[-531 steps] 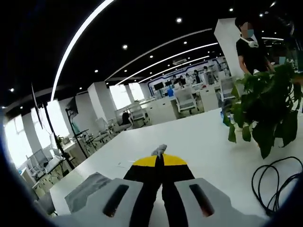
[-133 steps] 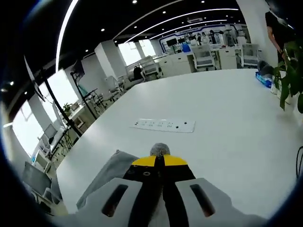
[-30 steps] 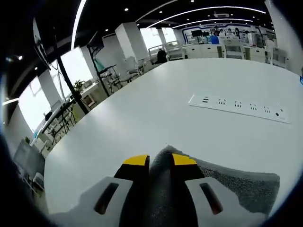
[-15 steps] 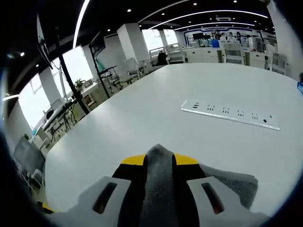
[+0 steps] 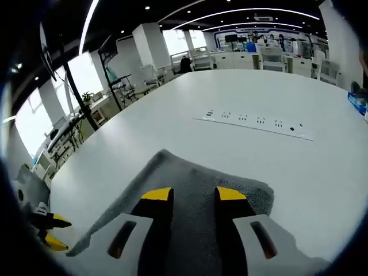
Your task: Fold the towel on the table until its edges align and the towel forms a compact rectangular stack.
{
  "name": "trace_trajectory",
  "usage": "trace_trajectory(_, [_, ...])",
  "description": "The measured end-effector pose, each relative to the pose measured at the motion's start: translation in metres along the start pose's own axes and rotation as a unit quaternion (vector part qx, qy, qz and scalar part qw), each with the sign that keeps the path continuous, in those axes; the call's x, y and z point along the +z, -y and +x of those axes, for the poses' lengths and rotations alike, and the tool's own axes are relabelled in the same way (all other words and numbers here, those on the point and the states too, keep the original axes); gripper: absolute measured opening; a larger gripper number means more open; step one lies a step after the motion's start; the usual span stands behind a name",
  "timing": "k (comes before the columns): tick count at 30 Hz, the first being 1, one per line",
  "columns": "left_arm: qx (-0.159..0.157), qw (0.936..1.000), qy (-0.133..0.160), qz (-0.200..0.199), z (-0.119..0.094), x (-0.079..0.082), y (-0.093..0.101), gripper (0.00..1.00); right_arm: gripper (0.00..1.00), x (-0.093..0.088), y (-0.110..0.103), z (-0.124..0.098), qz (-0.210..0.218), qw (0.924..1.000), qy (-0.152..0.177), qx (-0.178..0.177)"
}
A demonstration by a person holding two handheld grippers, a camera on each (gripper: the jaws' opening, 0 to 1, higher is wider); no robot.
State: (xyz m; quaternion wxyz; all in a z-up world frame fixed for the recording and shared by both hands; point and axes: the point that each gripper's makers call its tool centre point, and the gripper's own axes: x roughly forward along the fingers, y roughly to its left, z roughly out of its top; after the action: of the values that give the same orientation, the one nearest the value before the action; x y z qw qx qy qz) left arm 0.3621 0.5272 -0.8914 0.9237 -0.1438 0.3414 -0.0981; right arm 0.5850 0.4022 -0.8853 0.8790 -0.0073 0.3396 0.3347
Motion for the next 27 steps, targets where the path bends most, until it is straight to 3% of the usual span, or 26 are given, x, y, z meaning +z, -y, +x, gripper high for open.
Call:
trace_trajectory(8, [0.002,0.9982,-0.027,0.053,0.028,0.002,-0.006,0.43,0.28,-0.033,0.015,-0.024,0.009,0.9994,-0.001,-0.034])
trace_trajectory(19, [0.003,0.9967,-0.017,0.079,0.045,0.015,-0.01,0.36,0.25,-0.061,0.011,-0.06,0.015,0.9985,0.012,-0.052])
trace_trajectory(22, [0.025,0.9949,-0.01,0.097,0.048,0.02,-0.016,0.31,0.25,-0.072,0.009,-0.07,0.032,0.9978,0.015,-0.056])
trace_trajectory(27, [0.032,0.9931,-0.011,0.112,0.054,0.025,-0.015,0.27,0.24,-0.092,0.006,-0.084,0.062,0.9964,0.013,-0.056])
